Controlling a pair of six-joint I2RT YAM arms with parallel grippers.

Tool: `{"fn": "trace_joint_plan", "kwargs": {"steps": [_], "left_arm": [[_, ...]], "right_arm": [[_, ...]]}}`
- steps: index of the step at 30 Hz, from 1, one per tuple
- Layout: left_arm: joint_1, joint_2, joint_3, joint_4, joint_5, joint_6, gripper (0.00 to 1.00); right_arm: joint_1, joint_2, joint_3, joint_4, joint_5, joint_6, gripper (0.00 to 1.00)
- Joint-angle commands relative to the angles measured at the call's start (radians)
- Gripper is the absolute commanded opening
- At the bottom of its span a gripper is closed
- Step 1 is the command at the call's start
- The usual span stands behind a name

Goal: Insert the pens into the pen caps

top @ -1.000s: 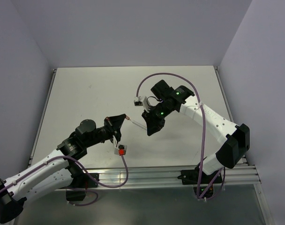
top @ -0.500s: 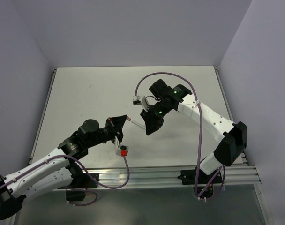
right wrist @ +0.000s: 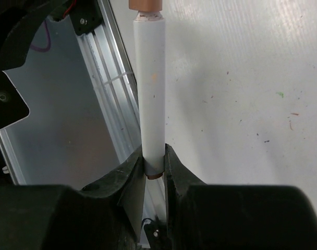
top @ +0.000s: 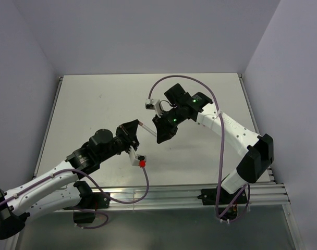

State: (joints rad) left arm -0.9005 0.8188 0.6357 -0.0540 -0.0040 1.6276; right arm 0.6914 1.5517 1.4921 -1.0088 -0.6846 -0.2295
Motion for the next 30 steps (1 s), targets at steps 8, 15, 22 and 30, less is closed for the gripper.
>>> {"fn": "trace_joint_plan", "kwargs": {"steps": [8, 15, 22, 30], "left_arm": [[-0.043, 0.019, 0.004, 0.045, 0.058, 0.129, 0.57], [-0.043, 0.008, 0.038, 0.057, 0.073, 0.089, 0.63], [-0.043, -0.024, 0.048, -0.061, 0.087, -0.208, 0.63], [0.243, 0.261, 0.574, -0.384, 0.289, -1.117, 0.54]], "right_arm": [[0.000, -0.033, 0.050, 0.302, 0.008, 0.018, 0.00], [-0.062, -0.077, 0.022, 0.410, 0.003, 0.110, 0.00], [-0.237, -0.062, 0.076, 0.561, -0.157, 0.257, 0.00], [-0.268, -0.111, 0.100, 0.567, -0.263, 0.262, 0.00]]}}
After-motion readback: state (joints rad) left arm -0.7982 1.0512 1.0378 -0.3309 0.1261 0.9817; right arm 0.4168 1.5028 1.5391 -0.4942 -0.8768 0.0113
